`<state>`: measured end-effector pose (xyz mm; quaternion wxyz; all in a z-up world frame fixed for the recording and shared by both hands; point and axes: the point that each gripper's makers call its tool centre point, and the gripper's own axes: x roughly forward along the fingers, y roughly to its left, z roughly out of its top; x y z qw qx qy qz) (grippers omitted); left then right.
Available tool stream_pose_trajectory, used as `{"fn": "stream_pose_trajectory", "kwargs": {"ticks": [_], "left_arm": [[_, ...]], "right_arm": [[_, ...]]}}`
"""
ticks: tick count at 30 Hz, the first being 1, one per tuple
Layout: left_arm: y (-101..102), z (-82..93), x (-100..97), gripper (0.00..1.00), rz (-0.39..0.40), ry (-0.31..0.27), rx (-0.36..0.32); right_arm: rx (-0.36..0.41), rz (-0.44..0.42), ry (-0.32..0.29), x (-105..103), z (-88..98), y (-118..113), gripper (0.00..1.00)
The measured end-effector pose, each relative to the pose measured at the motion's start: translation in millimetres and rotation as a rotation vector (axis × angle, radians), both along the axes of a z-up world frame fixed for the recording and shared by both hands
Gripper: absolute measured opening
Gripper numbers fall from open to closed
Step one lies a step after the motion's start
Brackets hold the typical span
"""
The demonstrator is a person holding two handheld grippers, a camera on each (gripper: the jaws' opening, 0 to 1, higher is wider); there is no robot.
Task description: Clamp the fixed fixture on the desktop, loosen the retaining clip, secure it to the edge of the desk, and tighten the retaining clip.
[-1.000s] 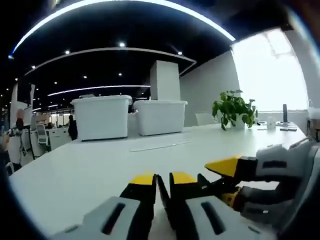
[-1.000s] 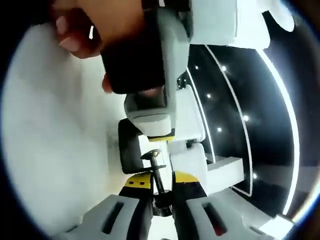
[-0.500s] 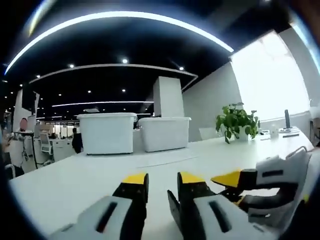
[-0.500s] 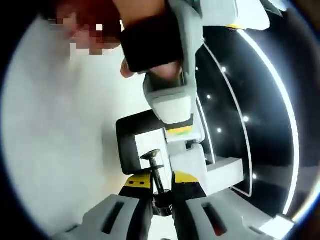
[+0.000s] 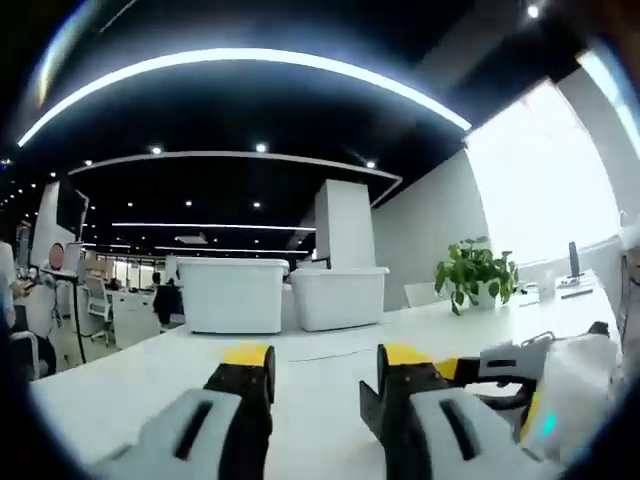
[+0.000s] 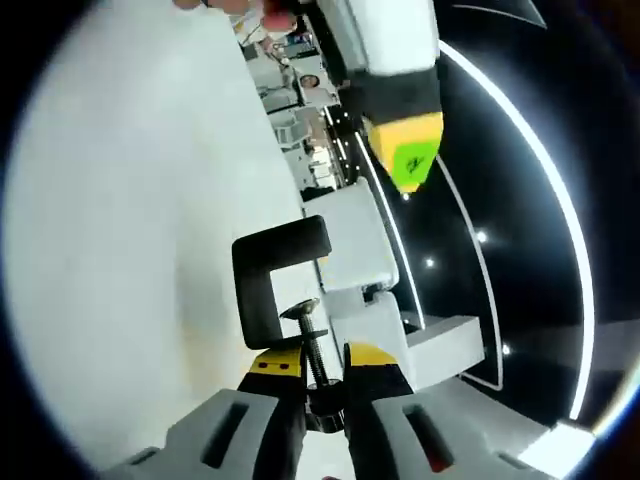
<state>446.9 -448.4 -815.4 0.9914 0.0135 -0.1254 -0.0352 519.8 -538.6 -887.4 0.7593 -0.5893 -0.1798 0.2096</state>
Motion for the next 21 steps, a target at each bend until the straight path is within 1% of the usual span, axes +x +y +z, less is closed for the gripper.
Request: {"fn": "stream_pose_trajectory", "kwargs": {"ticks": [2,3,4,6,8,11,15,17,18,19,21], "left_arm": [[11.9,3.6,-25.6,0.46,0.012,-0.017,0.0],[16.1,4.0,-35.1,0.47,0.017,-0.021,-0.006],[22.5,3.2,-48.2,0.47,0.028,-0.023,-0.024],[34.5,-0.5,-72.2,0.47,0.052,-0.023,-0.036],[42.7,-5.3,-90.3,0.47,0.066,-0.019,-0.04],[52.0,-12.5,-111.4,0.46,0.074,-0.007,-0.039],[57.2,-20.2,-124.9,0.46,0.067,0.006,-0.051],[59.3,-25.2,-128.4,0.45,0.069,0.018,-0.052],[60.9,-28.8,-129.1,0.43,0.07,0.03,-0.061],[62.3,-31.9,-129.6,0.41,0.073,0.039,-0.072],[63.3,-36.2,-132.0,0.38,0.074,0.044,-0.086]], "right_arm": [[0.015,0.014,-0.011,-3.9,4.9,1.0,0.1],[0.023,0.022,-0.016,-5.8,7.1,1.7,0.1],[0.033,0.031,-0.02,-7.7,9.4,2.1,0.1],[0.046,0.041,-0.023,-10.1,12.0,3.0,0.1],[0.052,0.049,-0.024,-12.2,12.6,4.8,0.1],[0.05,0.07,-0.026,-14.9,13.3,8.7,0.1],[0.087,0.092,-0.009,-20.7,20.6,7.8,0.1],[0.146,0.083,0.04,-24.1,20.1,4.2,0.1],[0.139,0.093,0.037,-28.3,21.2,3.7,0.1],[0.15,0.1,0.05,-32.0,20.5,3.1,0.1],[0.158,0.103,0.06,-42.2,21.5,-1.1,0.1]]}}
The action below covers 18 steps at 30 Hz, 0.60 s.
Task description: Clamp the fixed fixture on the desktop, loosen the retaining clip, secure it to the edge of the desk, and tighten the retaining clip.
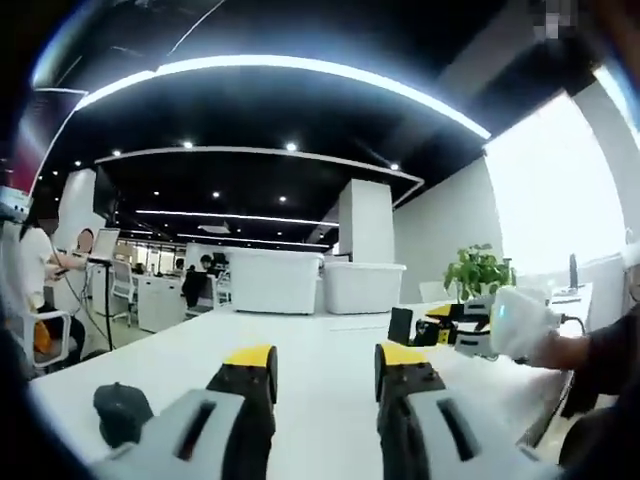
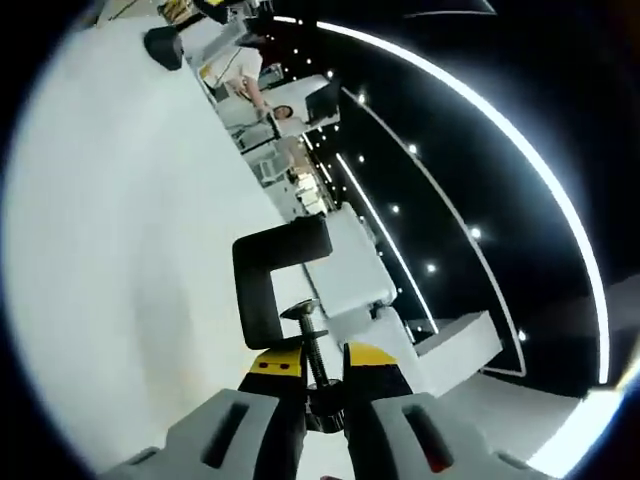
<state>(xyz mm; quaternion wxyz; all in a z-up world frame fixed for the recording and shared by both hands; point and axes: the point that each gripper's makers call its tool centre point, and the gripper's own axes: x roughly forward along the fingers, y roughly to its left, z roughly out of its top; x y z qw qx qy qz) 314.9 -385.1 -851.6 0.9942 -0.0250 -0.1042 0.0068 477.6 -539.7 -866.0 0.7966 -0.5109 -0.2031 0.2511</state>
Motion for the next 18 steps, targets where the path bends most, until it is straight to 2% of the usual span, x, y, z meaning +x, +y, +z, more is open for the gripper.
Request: {"fn": "stream_pose_trajectory", "kwargs": {"ticks": [6,7,10,16,18], "left_arm": [[-12.3,-2.4,-8.4,0.38,-0.022,0.014,-0.011],[-14.1,-3.4,-10.1,0.38,-0.023,0.018,-0.011],[-20.1,-5.2,-15.2,0.38,-0.028,0.016,0.011],[-29.5,-17.2,-30.6,0.37,-0.03,0.049,-0.018],[-33.9,-16.3,-35.8,0.35,-0.037,0.026,-0.029]], "right_arm": [[0.117,0.035,0.084,-36.4,12.6,-19.7,0.1],[0.122,0.041,0.08,-44.0,16.5,-24.0,0.1],[0.181,0.054,0.114,-66.0,22.1,-35.2,0.1],[0.234,0.073,0.118,-119.6,25.2,-59.7,0.1],[0.244,0.065,0.125,-130.6,22.5,-66.7,0.1]]}}
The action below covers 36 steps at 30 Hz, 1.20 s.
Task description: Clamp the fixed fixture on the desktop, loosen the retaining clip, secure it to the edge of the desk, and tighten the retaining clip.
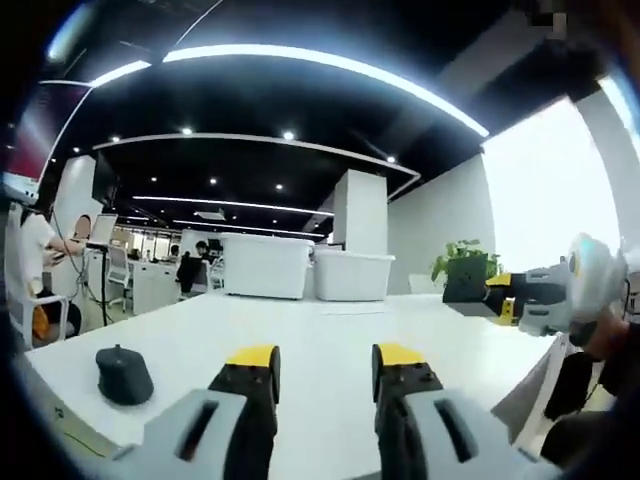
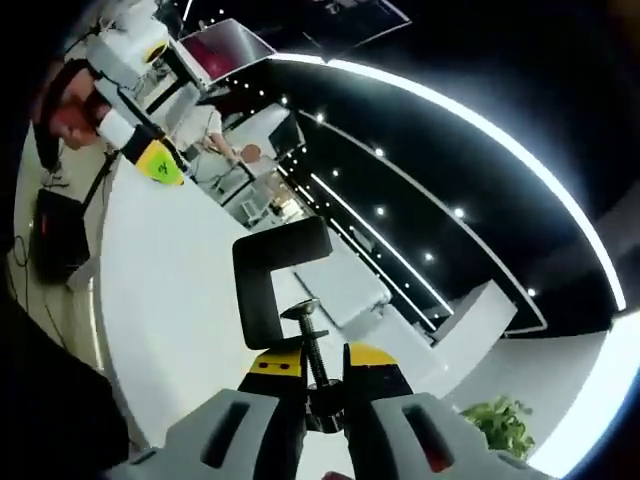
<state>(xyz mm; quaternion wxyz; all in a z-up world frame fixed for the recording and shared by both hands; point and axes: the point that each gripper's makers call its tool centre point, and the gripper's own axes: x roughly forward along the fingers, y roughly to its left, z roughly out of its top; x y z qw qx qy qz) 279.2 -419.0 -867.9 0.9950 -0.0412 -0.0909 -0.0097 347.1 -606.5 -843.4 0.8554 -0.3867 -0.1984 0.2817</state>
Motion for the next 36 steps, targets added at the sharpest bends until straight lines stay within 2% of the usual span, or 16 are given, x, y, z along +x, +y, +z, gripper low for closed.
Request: {"fn": "stream_pose_trajectory", "kwargs": {"ticks": [2,5,8,11,14,16,18,22,28,30,36], "left_arm": [[-4.5,1.8,-3.1,0.31,-0.017,-0.014,0.001],[-13.3,2.2,-4.5,0.32,-0.05,-0.003,0.011],[-22.5,7.4,-7.4,0.32,-0.082,-0.027,0.016],[-32.1,7.2,-7.1,0.31,-0.112,-0.03,0.028],[-35.6,3.4,-5.9,0.31,-0.118,-0.019,0.033],[-36.5,1.7,-5.7,0.31,-0.125,-0.016,0.026],[-37.0,1.3,-5.9,0.31,-0.125,-0.017,0.019],[-38.9,1.2,-6.2,0.31,-0.131,-0.011,0.022],[-41.5,-1.9,-0.2,0.31,-0.138,-0.005,0.024],[-45.0,-6.9,2.3,0.31,-0.146,0.004,0.023],[-49.1,-14.7,9.2,0.31,-0.157,0.012,0.016]], "right_arm": [[0.018,-0.008,0.02,-8.0,-3.8,-5.9,0.1],[0.038,-0.006,0.046,-24.6,-14.4,-11.6,0.1],[0.024,-0.003,0.055,-38.8,-29.9,-11.3,0.1],[0.086,0.005,0.147,-54.4,-48.4,-12.2,0.1],[0.083,0.005,0.162,-61.1,-62.1,-8.5,0.1],[0.11,-0.007,0.229,-65.4,-78.4,-7.0,0.1],[0.134,-0.011,0.261,-73.9,-91.1,-10.0,0.1],[0.151,-0.04,0.319,-75.8,-112.1,-10.6,0.09],[0.184,-0.059,0.376,-70.9,-129.1,-14.6,0.09],[0.244,-0.044,0.416,-72.9,-133.6,-14.8,0.09],[0.322,-0.03,0.45,-73.8,-140.7,-14.6,0.09]]}}
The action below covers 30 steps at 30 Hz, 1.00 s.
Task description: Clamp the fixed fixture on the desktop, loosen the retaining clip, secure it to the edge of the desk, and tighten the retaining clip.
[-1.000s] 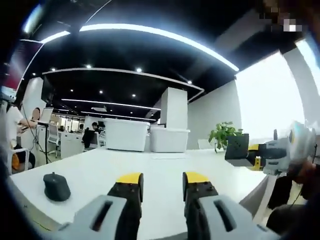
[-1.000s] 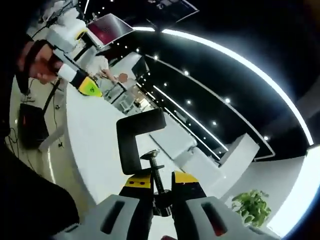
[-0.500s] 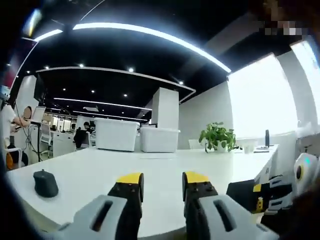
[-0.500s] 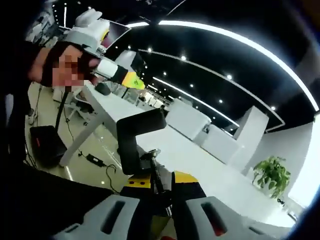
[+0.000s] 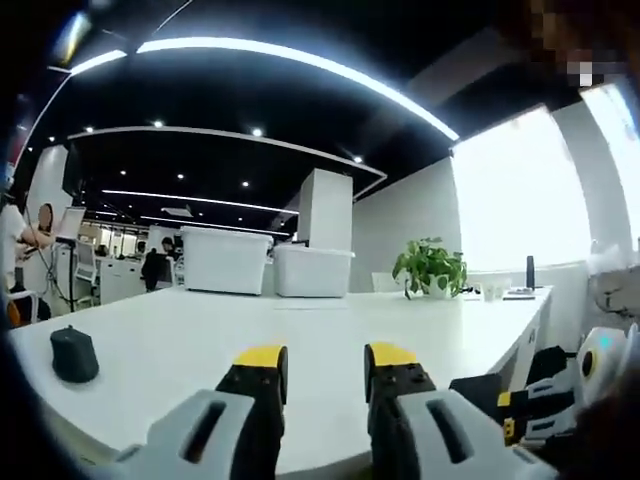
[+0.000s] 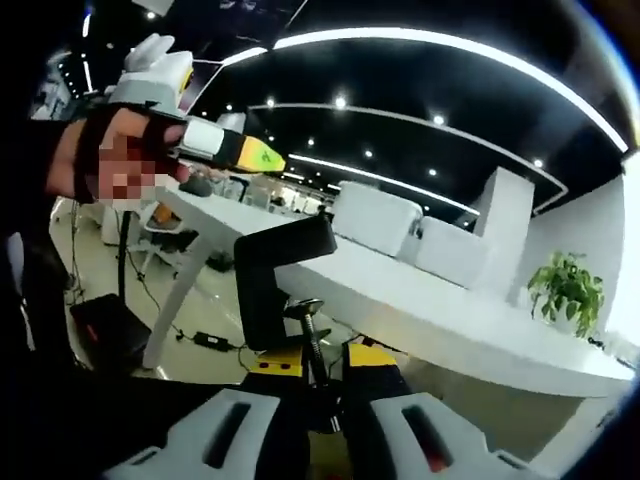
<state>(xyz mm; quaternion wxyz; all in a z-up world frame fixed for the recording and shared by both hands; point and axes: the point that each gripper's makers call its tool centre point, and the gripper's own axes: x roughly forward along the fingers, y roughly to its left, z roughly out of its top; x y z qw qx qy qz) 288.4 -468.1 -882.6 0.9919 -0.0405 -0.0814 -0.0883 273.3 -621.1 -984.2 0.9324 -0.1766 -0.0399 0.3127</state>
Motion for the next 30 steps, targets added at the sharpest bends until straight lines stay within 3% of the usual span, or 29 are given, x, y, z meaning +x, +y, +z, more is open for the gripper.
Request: {"fn": "stream_pose_trajectory", "kwargs": {"ticks": [5,8,9,10,11,12,14,16,26,30], "left_arm": [[-6.7,-2.0,6.0,0.31,-0.017,0.005,-0.003],[-12.5,-5.4,8.5,0.31,-0.023,0.007,-0.001],[-14.5,-6.1,9.1,0.31,-0.027,0.009,-0.002],[-16.6,-6.6,9.5,0.31,-0.031,0.011,-0.003],[-18.3,-6.5,9.5,0.31,-0.036,0.01,-0.004],[-19.6,-6.4,9.6,0.31,-0.039,0.01,-0.003],[-22.1,-5.6,9.5,0.3,-0.045,0.005,0.002],[-23.4,-5.8,10.3,0.3,-0.048,0.005,0.001],[-28.1,-8.0,12.8,0.29,-0.059,0.009,0.005],[-28.8,-9.3,12.6,0.26,-0.064,0.013,0.007]], "right_arm": [[0.119,-0.028,0.074,5.4,-5.1,-4.9,0.09],[0.114,-0.039,0.086,10.8,-12.7,-7.1,0.05],[0.07,-0.008,0.117,8.1,-20.8,-2.7,0.02],[0.149,-0.073,0.188,10.9,-27.2,-9.2,0.02],[0.222,-0.026,0.161,13.0,-18.6,-7.2,0.02],[0.194,-0.049,0.18,16.1,-22.8,-10.1,0.02],[0.172,-0.061,0.162,18.1,-21.3,-11.9,0.02],[0.215,-0.053,0.202,20.6,-23.0,-11.1,0.02],[0.239,-0.041,0.208,30.1,-23.2,-10.8,0.02],[0.265,-0.041,0.237,38.1,-24.1,-12.3,0.02]]}}
